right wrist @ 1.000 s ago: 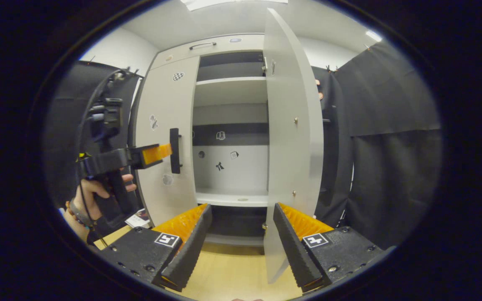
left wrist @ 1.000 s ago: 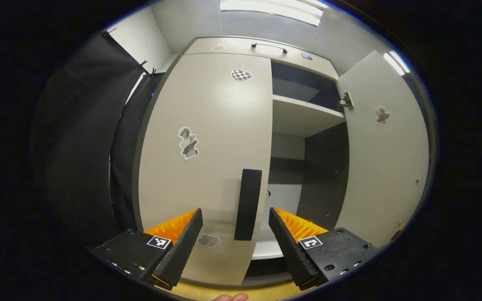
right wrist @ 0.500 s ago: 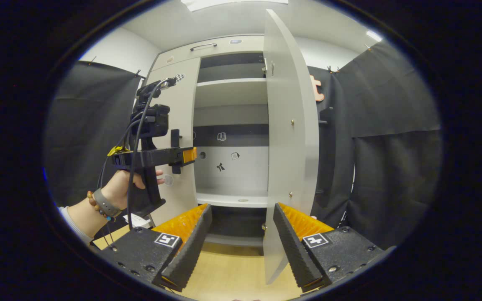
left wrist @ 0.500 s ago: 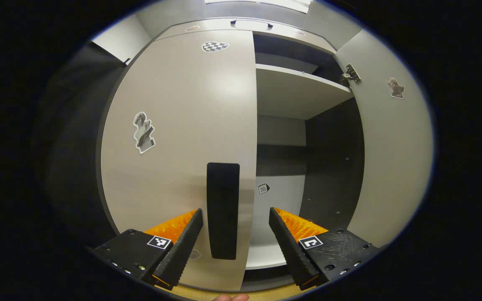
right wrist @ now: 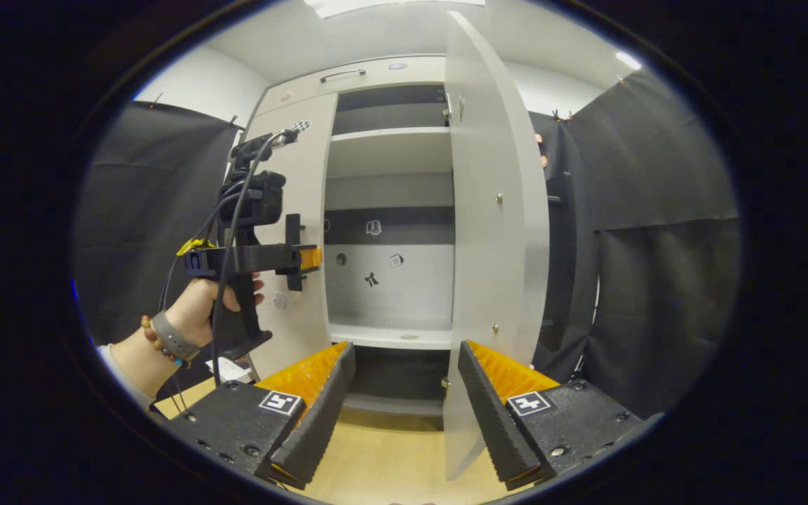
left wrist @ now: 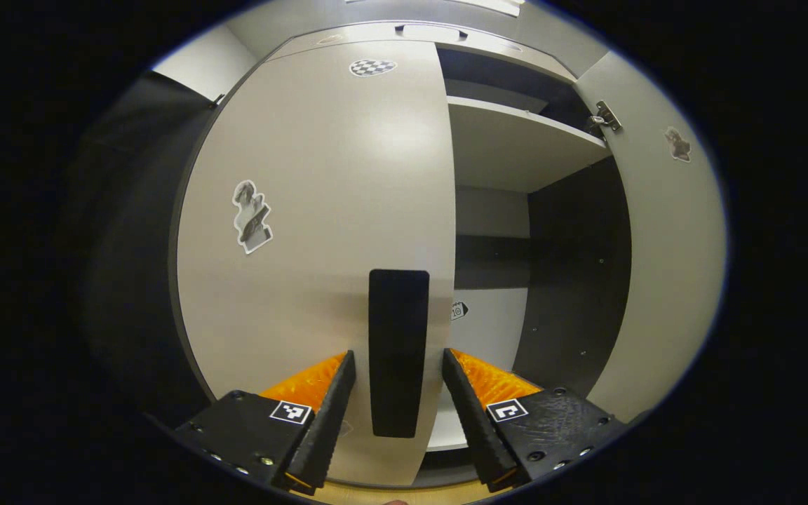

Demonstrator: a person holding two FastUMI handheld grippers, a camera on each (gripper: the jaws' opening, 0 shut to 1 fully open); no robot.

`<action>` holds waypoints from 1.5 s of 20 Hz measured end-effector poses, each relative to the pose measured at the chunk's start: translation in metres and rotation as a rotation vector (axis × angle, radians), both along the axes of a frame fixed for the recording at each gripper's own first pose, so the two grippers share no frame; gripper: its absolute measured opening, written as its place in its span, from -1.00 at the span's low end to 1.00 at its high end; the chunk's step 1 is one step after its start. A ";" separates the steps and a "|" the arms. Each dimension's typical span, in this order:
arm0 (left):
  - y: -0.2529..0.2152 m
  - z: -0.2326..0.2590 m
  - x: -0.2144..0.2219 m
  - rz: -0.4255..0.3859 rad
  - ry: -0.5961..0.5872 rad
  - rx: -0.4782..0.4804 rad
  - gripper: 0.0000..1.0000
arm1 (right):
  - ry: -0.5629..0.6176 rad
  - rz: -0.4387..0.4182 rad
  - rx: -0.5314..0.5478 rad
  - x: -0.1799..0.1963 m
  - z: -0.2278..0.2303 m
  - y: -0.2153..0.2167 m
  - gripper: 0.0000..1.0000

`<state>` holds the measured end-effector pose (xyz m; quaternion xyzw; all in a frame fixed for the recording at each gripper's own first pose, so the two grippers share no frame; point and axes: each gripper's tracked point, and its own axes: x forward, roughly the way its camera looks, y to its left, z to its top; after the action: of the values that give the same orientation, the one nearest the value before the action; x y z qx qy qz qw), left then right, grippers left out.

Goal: Open the right door of the double-door shoe cabinet with the right hand, and open the left door with the left hand.

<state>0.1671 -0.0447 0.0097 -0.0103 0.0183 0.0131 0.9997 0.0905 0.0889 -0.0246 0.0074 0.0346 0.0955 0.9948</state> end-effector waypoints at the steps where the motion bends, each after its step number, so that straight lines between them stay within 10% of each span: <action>1: 0.002 0.000 0.000 0.000 -0.002 -0.009 0.51 | 0.001 0.001 0.000 0.000 0.000 0.001 0.84; 4: 0.006 -0.004 -0.002 -0.016 0.016 -0.018 0.25 | 0.001 0.002 -0.004 0.003 0.000 0.002 0.84; 9: 0.000 -0.004 -0.002 -0.073 0.000 -0.013 -0.91 | 0.009 -0.005 -0.007 0.005 -0.004 0.002 0.84; 30: 0.059 0.003 -0.119 -0.108 0.019 0.064 -0.96 | 0.032 -0.058 0.013 0.003 -0.012 -0.001 0.84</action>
<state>0.0479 0.0140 0.0132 0.0228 0.0281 -0.0403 0.9985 0.0934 0.0880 -0.0363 0.0163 0.0496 0.0667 0.9964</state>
